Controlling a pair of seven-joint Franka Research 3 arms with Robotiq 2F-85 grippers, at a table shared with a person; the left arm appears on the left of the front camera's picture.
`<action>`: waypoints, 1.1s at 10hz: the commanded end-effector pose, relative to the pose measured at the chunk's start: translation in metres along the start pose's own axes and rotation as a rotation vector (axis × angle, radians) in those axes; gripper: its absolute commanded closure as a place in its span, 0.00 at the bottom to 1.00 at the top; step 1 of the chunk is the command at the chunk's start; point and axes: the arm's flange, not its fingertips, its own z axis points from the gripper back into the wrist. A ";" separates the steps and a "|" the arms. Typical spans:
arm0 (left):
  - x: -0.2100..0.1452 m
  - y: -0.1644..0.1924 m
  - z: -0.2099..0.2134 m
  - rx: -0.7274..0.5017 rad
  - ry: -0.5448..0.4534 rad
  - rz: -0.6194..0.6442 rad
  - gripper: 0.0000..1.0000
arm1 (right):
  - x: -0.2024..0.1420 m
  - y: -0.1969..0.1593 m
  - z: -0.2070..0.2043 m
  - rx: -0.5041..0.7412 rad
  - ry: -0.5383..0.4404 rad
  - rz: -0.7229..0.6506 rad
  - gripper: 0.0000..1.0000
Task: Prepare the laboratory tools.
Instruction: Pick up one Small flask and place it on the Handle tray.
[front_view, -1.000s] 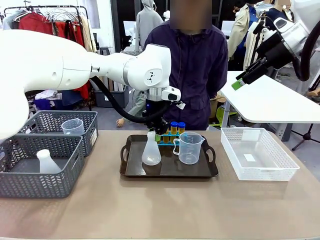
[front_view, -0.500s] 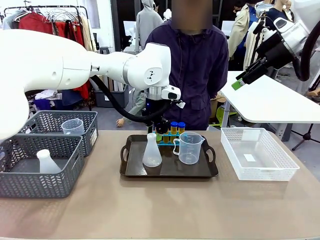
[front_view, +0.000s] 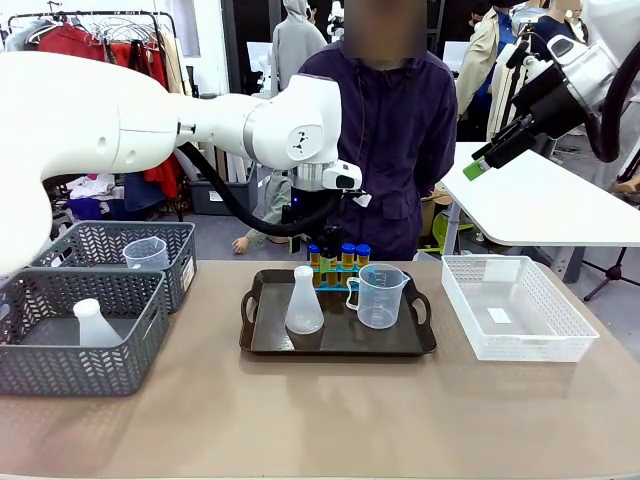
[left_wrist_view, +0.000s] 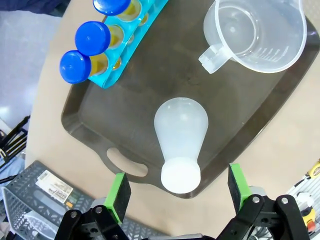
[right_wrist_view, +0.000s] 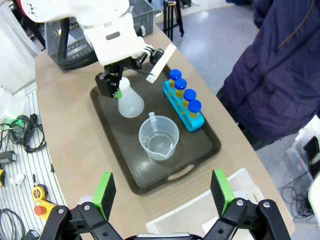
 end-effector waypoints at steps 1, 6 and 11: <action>-0.004 -0.004 0.014 -0.007 -0.004 -0.010 0.00 | 0.000 0.000 0.001 0.004 -0.002 0.008 0.00; -0.002 -0.008 0.018 0.006 -0.018 -0.009 0.00 | 0.000 0.000 0.001 0.004 -0.002 0.008 0.00; -0.001 -0.009 0.014 0.001 -0.010 -0.012 0.00 | 0.000 0.000 0.001 0.004 -0.002 0.008 0.00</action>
